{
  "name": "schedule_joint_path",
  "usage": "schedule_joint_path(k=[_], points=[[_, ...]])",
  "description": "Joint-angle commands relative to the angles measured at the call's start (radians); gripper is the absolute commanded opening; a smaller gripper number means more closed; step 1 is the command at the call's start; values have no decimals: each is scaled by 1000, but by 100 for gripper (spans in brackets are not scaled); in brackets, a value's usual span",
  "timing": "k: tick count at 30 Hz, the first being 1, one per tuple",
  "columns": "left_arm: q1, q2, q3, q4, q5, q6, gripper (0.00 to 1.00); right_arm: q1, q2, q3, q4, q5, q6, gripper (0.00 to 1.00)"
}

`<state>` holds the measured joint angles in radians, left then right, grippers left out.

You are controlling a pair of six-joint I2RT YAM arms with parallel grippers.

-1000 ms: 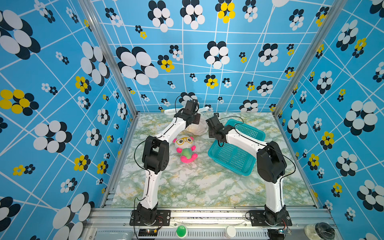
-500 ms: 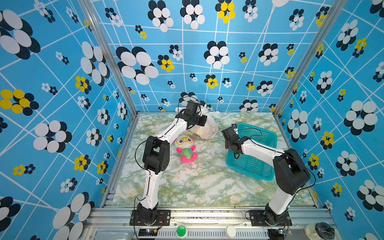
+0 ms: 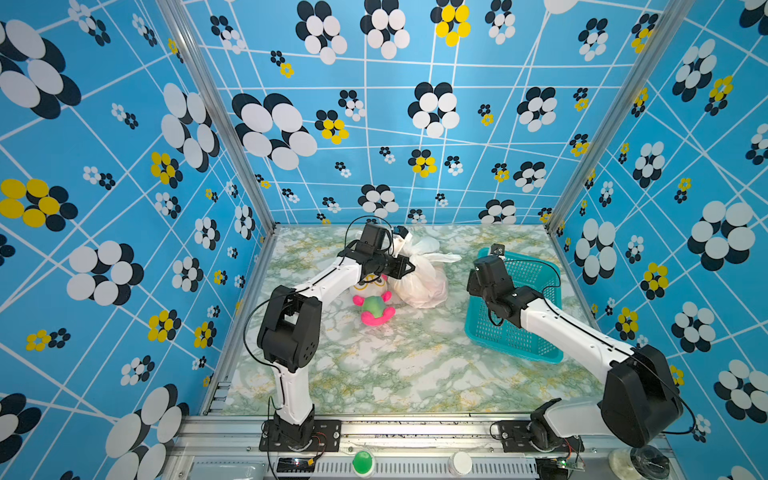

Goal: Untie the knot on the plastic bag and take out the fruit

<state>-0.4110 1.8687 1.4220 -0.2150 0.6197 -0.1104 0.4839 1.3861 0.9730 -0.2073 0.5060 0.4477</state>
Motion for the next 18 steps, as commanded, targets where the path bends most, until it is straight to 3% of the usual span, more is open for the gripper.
schedule_joint_path(k=[1, 5, 12, 18], points=[[15, -77, -51, 45, -41, 19, 7, 2, -8, 16, 50, -99, -14, 72], [44, -40, -66, 45, -69, 24, 15, 2, 27, 74, 55, -180, -20, 73], [93, -22, -66, 67, -22, -12, 29, 2, 136, 209, 77, -340, -88, 78], [89, -24, -43, 55, -7, 2, 25, 2, 226, 323, 77, -399, -139, 82]])
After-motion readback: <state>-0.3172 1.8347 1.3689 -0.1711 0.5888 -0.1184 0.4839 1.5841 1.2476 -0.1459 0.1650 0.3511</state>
